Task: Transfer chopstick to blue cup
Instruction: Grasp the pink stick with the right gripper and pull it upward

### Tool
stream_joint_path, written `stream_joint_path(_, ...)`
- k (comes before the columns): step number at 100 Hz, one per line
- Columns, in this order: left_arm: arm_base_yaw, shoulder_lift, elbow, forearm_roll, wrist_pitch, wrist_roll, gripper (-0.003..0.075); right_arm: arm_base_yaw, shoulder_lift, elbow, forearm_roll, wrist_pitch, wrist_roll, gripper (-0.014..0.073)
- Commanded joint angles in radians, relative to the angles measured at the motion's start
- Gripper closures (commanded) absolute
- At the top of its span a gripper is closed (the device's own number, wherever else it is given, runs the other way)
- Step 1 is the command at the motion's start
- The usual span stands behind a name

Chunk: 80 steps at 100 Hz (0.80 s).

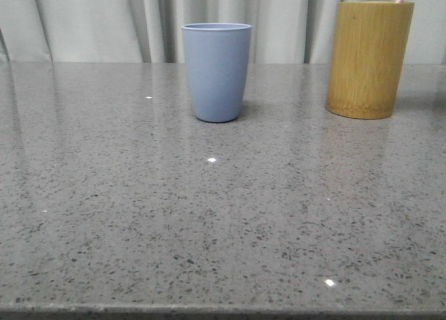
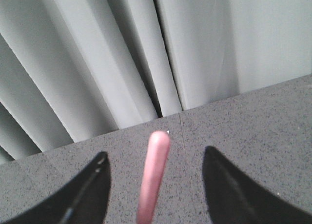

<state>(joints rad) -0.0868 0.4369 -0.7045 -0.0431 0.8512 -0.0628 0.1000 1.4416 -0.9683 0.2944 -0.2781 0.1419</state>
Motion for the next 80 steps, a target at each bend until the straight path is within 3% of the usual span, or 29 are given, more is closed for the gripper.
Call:
stream_joint_path(1, 0.001, 0.008, -0.023, -0.01, -0.07, -0.012, 0.0174, 0.003, -0.031, -0.036, -0.005, -0.058, -0.003, 0.0265)
stream_joint_path(49, 0.001, 0.008, -0.023, -0.01, -0.07, -0.012, 0.0174, 0.003, -0.032, -0.044, -0.005, -0.057, -0.002, 0.0662)
stream_joint_path(80, 0.001, 0.008, -0.023, -0.01, -0.07, -0.012, 0.0174, 0.003, -0.061, -0.191, -0.024, 0.045, -0.003, 0.0661)
